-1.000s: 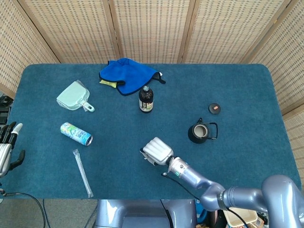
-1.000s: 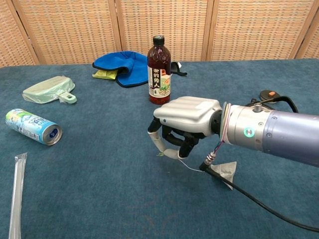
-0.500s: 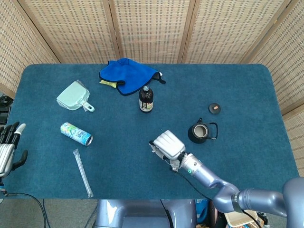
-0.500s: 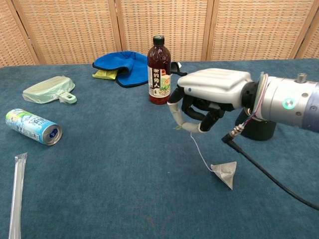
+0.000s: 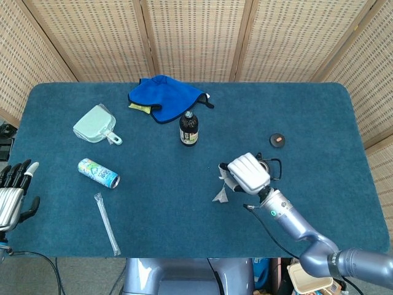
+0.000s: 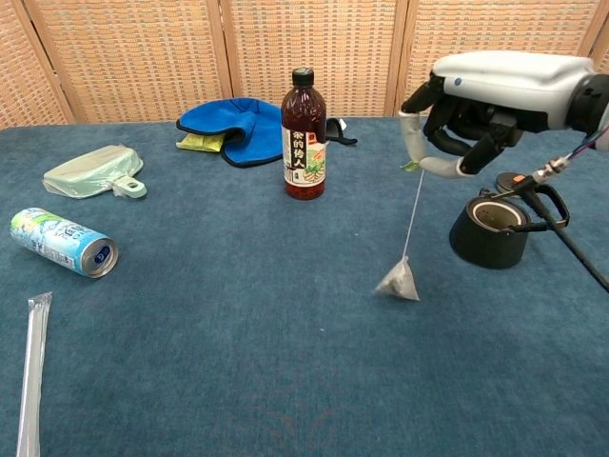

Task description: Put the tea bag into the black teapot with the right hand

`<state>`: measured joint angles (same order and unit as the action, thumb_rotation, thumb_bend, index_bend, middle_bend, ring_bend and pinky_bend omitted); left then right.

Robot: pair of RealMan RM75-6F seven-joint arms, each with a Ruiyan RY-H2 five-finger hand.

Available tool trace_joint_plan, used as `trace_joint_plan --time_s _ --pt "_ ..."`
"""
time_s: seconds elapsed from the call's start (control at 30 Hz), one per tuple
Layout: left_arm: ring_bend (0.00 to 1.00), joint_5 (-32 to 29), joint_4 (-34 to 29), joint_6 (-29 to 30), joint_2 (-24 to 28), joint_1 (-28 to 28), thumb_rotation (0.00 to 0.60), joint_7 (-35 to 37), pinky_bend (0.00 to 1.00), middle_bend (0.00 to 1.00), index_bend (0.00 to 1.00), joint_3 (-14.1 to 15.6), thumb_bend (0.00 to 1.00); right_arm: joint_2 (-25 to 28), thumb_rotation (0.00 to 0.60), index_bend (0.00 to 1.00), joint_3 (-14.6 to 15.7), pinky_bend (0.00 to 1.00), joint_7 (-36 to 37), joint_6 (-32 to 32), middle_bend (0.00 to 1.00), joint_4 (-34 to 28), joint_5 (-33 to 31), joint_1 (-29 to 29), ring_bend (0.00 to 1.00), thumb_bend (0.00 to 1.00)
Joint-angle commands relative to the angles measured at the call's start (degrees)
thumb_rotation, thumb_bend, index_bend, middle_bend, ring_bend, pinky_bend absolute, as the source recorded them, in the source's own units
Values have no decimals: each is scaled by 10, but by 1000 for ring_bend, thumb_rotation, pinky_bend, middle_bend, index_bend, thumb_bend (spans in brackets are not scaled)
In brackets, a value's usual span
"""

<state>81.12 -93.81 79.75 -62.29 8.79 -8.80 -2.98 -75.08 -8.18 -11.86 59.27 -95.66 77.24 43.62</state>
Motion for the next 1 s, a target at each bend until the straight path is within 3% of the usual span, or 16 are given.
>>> trace_joint_plan --time_s 0.03,0.67,1.0 --pt "0 1 0 2 1 -1 600 0 0 0 0 0 477 12 600 621 -3 979 12 6 891 -3 2 -8 866 616" --pt "0 -9 1 1 2 0 600 -2 0 0 0 -5 477 59 600 621 -35 979 65 5 891 37 -35 -28 866 615" --pt "0 -14 2 2 2 -1 600 -3 0 0 0 -6 476 69 600 621 -38 979 85 7 891 60 -43 -43 866 616"
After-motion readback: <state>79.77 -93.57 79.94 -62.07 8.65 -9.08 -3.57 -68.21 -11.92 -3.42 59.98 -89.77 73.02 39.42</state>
